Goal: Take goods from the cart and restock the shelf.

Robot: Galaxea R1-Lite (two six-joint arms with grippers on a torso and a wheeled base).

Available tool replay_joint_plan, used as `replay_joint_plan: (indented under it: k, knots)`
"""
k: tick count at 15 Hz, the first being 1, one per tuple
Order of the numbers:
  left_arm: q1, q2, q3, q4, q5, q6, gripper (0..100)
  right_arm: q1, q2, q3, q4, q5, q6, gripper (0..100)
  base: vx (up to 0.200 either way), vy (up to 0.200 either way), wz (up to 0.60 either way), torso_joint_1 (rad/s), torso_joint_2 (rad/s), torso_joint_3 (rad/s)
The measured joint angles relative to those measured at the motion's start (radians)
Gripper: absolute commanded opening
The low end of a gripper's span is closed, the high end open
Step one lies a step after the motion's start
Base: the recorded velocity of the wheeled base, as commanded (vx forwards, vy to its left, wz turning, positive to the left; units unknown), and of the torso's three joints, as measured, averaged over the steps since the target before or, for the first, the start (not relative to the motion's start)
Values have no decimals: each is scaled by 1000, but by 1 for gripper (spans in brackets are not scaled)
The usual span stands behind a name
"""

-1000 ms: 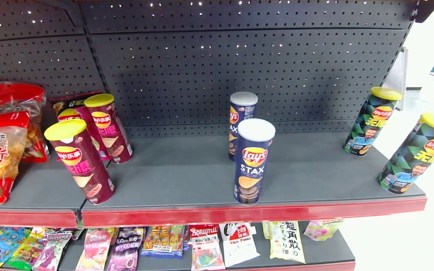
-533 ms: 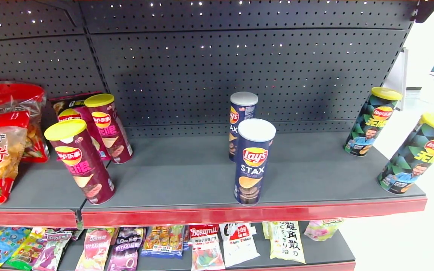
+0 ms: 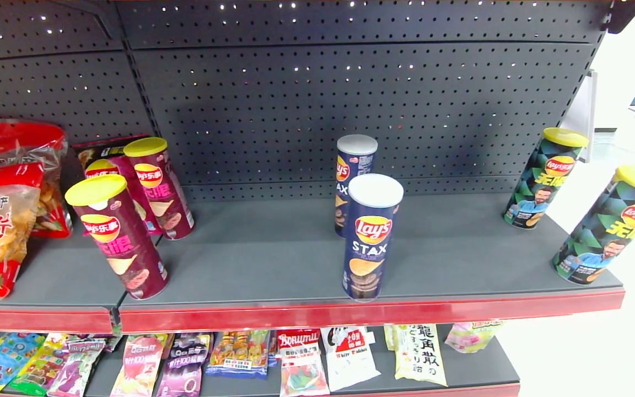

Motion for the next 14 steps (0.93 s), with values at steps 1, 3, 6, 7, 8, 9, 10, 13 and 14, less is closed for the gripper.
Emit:
replay_joint_plan:
  k: [1,3,6,7,8,9,10,13,14]
  knots:
    - [-3,-9,2,-1,16,-1,100,1,1,0,0,4,-1,100,0,0,0,0,0,0]
    - [-6,-20,7,-16,122,-21,100,3,2,0,-1,13,-18,100,0,0,0,0,0,0]
    - [-6,-23,39,-106,-59,-6,100,1,20,-53,-5,64,-12,100,0,0,0,0,0,0]
    - [-8,-20,49,-123,-100,-1,100,1,61,-107,-6,69,11,100,0,0,0,0,0,0]
    - [-9,-20,56,-128,-101,-3,100,1,123,-171,-10,74,29,100,0,0,0,0,0,0]
    - [-9,-22,61,-134,-91,-14,100,1,199,-230,-9,82,32,100,0,0,0,0,0,0]
    - [-8,-23,67,-152,-97,-13,100,3,282,-284,-13,103,14,100,0,0,0,0,0,0]
    - [-8,-25,73,-154,-112,-21,100,36,551,-370,-62,179,-50,100,0,0,0,0,0,0]
    - [-8,-25,74,-153,-97,-23,100,74,637,-385,-82,191,-62,100,0,0,0,0,0,0]
